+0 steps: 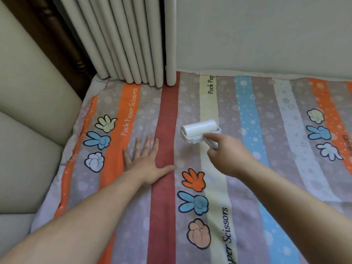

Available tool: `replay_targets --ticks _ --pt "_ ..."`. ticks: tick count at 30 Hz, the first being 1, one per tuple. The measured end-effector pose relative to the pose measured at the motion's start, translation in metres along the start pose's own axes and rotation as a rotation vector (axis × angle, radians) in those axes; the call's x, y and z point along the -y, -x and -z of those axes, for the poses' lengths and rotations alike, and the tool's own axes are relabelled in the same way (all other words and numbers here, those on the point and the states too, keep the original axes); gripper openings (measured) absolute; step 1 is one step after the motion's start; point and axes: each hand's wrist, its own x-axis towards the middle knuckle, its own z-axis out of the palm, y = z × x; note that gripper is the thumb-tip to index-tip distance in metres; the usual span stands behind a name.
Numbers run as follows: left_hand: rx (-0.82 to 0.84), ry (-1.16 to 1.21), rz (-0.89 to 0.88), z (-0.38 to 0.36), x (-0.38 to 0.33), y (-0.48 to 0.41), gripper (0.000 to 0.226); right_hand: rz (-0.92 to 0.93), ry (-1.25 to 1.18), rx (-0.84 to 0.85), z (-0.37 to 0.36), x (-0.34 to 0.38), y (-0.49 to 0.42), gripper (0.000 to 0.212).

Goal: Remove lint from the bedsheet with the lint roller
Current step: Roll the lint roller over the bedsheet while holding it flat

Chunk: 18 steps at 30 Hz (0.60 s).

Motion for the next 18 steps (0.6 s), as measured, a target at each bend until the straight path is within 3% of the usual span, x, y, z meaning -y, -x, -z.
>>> replay_targets --ticks 4,9,14,18 --pt "0.018 0.0 -0.054 0.012 0.029 -0.024 0.121 -0.091 -0.091 -0.076 -0.037 0.038 -0.055 0.057" --pt "0.021 0.015 -0.113 0.018 0.041 -0.039 0.13 -0.176 -0.058 -0.032 -0.055 0.055 -0.071 0.056" --pt "0.023 0.082 -0.133 0.022 0.041 -0.04 0.093 -0.202 0.005 0.025 -0.052 0.044 -0.053 0.054" --pt "0.013 0.076 -0.122 0.02 0.04 -0.04 0.083 -0.191 0.031 0.078 -0.048 0.033 -0.035 0.056"
